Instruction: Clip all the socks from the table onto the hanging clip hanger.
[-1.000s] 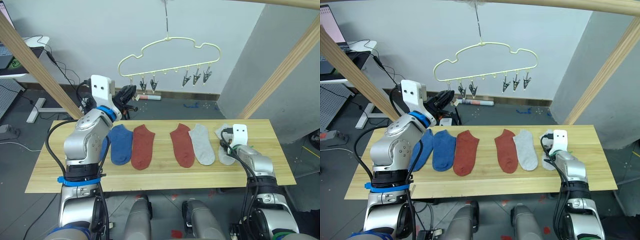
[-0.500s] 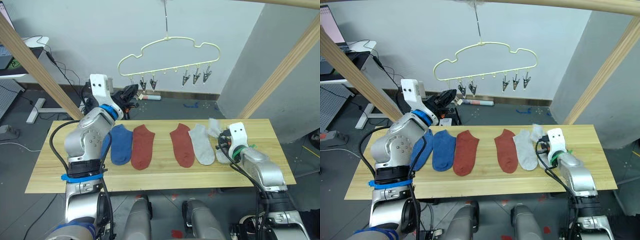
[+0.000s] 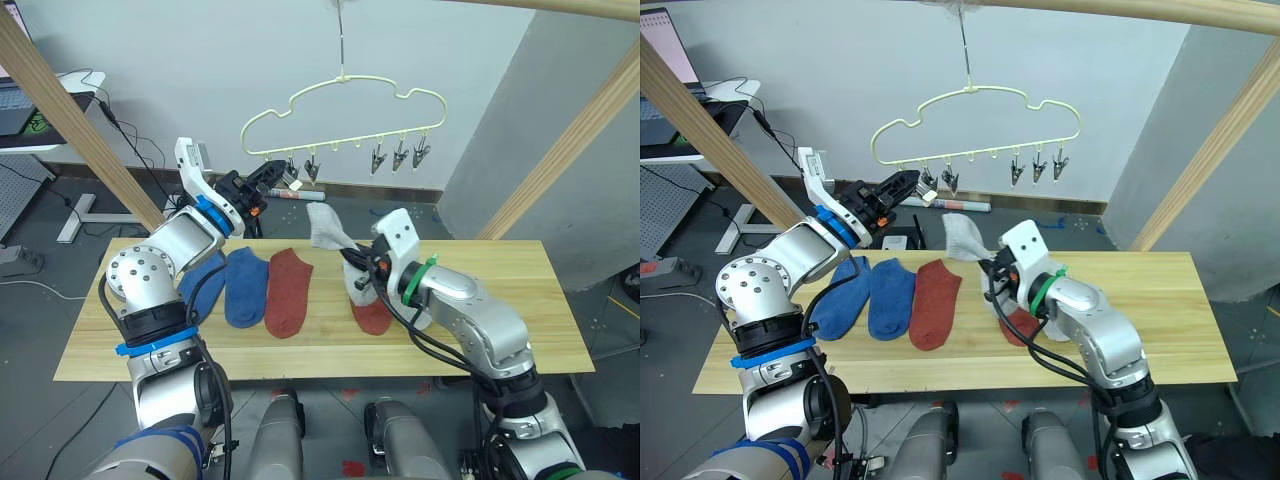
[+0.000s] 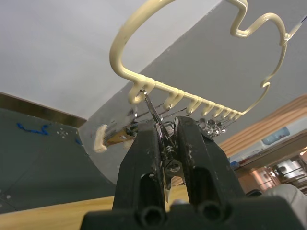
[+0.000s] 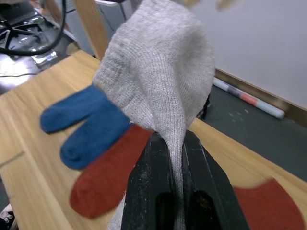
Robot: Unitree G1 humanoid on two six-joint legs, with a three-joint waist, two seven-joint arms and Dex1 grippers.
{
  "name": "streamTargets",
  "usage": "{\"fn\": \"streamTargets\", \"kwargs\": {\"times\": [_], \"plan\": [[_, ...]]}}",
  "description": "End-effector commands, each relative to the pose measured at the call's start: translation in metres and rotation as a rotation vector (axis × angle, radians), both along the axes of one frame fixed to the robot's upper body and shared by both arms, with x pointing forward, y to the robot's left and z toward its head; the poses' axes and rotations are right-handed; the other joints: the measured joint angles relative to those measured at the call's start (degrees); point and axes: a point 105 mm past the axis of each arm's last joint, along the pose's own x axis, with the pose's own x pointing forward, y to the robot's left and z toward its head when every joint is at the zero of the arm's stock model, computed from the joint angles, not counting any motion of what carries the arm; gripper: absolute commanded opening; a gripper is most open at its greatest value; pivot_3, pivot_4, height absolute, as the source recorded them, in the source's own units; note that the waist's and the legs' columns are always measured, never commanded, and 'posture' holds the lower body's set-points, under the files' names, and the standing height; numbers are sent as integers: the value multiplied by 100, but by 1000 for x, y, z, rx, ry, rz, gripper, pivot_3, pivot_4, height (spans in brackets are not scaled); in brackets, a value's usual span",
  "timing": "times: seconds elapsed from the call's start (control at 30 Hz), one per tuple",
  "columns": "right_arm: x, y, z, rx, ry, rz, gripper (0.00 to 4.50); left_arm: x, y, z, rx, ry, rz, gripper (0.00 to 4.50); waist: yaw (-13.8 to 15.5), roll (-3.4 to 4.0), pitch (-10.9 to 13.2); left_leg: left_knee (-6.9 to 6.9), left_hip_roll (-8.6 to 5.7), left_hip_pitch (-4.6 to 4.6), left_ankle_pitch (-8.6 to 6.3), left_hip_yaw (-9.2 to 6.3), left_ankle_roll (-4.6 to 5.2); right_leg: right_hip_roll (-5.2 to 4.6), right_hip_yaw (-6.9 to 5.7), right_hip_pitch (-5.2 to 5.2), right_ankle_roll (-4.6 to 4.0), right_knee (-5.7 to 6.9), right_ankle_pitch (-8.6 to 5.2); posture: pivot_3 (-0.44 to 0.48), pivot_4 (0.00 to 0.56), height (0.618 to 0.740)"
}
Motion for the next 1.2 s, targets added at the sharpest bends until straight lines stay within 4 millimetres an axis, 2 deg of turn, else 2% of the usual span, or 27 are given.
{"fn": "streamTargets", "kwargs": {"times": [0.03, 0.23, 0.4, 0.9, 0.97, 1.2], "plan": [[0, 8, 15, 20, -64, 22, 41, -7, -6, 23, -6, -82, -31, 186, -1, 0, 0, 3, 1, 0, 0, 0, 0, -1, 0, 0, 0, 1, 0, 13, 244, 740], [2, 18, 21, 52, -67, 28, 41, -9, -8, 21, 3, -82, -42, 186, -3, 0, 0, 4, 2, 0, 0, -3, 0, 0, -4, -2, 0, 13, 0, 13, 244, 740], [4, 17, 29, 78, -78, 15, 41, -13, -9, 19, 18, -84, -51, 186, -1, 0, 0, 4, 2, 0, 0, -3, 0, 0, -3, -3, -1, 13, 0, 23, 247, 740], [14, 24, 30, 79, -90, 9, 41, -17, -11, 23, 20, -117, -66, 186, 11, 0, 0, 4, 2, 0, 0, -3, 0, 0, -4, -3, -1, 12, 0, 31, 237, 740], [16, 24, 30, 83, -92, 5, 0, -17, -11, 23, 29, -123, -66, 896, 12, 0, 0, 4, 1, 0, 0, -3, -1, 0, -4, -3, -1, 12, 0, 31, 237, 740], [14, 29, 28, 94, -85, 17, 0, -22, -11, 21, 41, -128, -80, 2805, 1, 0, 0, 3, 3, 0, 0, -2, -1, 0, -4, -3, -1, 14, 0, 35, 232, 740]]}}
